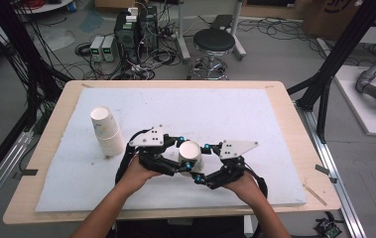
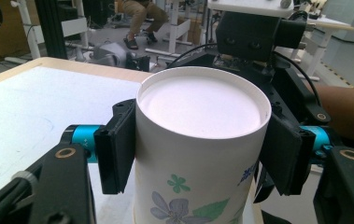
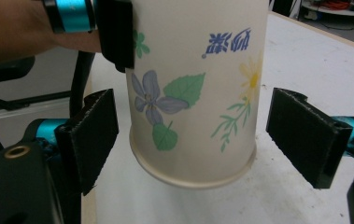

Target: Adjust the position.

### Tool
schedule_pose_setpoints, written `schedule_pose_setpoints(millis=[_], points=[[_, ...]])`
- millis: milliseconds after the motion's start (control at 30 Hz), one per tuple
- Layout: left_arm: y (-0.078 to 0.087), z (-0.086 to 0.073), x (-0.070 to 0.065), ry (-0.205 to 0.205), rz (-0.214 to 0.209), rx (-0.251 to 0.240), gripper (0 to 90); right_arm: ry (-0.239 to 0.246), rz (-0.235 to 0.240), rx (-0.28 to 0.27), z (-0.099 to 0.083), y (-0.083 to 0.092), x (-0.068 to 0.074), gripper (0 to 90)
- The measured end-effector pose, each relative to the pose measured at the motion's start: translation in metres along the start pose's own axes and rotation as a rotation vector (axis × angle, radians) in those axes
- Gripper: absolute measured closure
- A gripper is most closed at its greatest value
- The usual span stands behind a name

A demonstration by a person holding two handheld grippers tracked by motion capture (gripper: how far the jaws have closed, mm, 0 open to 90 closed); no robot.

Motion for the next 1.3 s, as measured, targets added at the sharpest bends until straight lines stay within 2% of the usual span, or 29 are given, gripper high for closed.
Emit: schedule_pose_setpoints(millis=[100,367,467,600,633,667,700,733,767,800,833,867,900,933,1000,1100,1200,1233,1300], points=[[-0.001,0.000,-0.001,-0.003,-0.007,-0.003,34.4,-0.006,0.014,-0.008,0.001,-0.001,0.001,16.9],[-0.002,0.000,-0.004,0.024,-0.027,-0.039,34.5,-0.020,0.037,-0.021,-0.002,-0.007,0.002,21.2],[-0.001,-0.001,-0.003,0.030,-0.030,-0.042,34.9,-0.039,0.059,-0.031,-0.005,-0.008,0.002,29.0],[-0.001,-0.002,-0.002,0.030,-0.024,-0.037,34.3,-0.023,0.052,-0.025,-0.006,-0.008,0.001,33.8],[-0.001,-0.003,0.001,0.008,0.011,-0.028,31.4,-0.028,0.051,-0.018,-0.006,-0.008,0.001,34.4],[-0.001,-0.003,0.001,0.008,0.011,-0.028,22.9,-0.032,0.051,-0.011,-0.007,-0.007,0.000,35.0],[-0.001,-0.004,0.003,0.010,0.039,-0.016,15.7,-0.030,0.051,-0.001,-0.008,-0.007,0.000,35.3],[0.000,-0.006,0.006,0.011,0.058,0.004,14.8,-0.029,0.049,0.008,-0.009,-0.006,-0.001,35.6],[0.000,-0.006,0.006,0.011,0.058,0.004,14.8,-0.029,0.049,0.008,-0.009,-0.006,-0.001,35.6],[0.002,-0.007,0.007,0.009,0.062,0.012,14.8,-0.029,0.049,0.015,-0.009,-0.006,-0.001,36.1],[0.006,-0.008,0.009,0.005,0.065,0.026,14.7,-0.016,0.032,0.058,-0.013,-0.006,-0.003,36.2],[0.006,-0.008,0.009,0.005,0.065,0.026,14.7,-0.016,0.032,0.058,-0.013,-0.006,-0.003,36.2],[0.008,-0.008,0.009,0.003,0.066,0.035,14.7,-0.018,0.039,0.103,-0.017,-0.006,-0.003,36.2],[0.012,-0.009,0.011,-0.007,0.068,0.060,14.7,-0.019,0.046,0.112,-0.018,-0.007,-0.003,36.2],[0.014,-0.010,0.011,-0.021,0.073,0.075,14.7,-0.012,0.053,0.124,-0.019,-0.008,-0.003,36.2],[0.020,-0.011,0.012,-0.026,0.070,0.103,14.7,0.006,0.058,0.209,-0.024,-0.010,-0.005,36.1],[0.024,-0.013,0.012,-0.039,0.064,0.129,14.7,0.014,0.064,0.222,-0.022,-0.010,-0.005,36.1],[0.025,-0.013,0.012,-0.044,0.062,0.137,14.8,0.040,0.090,0.239,-0.019,-0.011,-0.003,36.1],[0.026,-0.013,0.012,-0.045,0.064,0.138,14.8,0.045,0.071,0.252,-0.018,-0.011,-0.005,36.1]])
Point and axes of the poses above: each handheld gripper's, and its own axes: y roughly backward along the jaws, z roughly out of its top, x roughly to its left, the point moved 10 cm from there along -y, roughly forward along the jaws, and after that the axes turned 6 degrees about z, right-handed, at the moved point
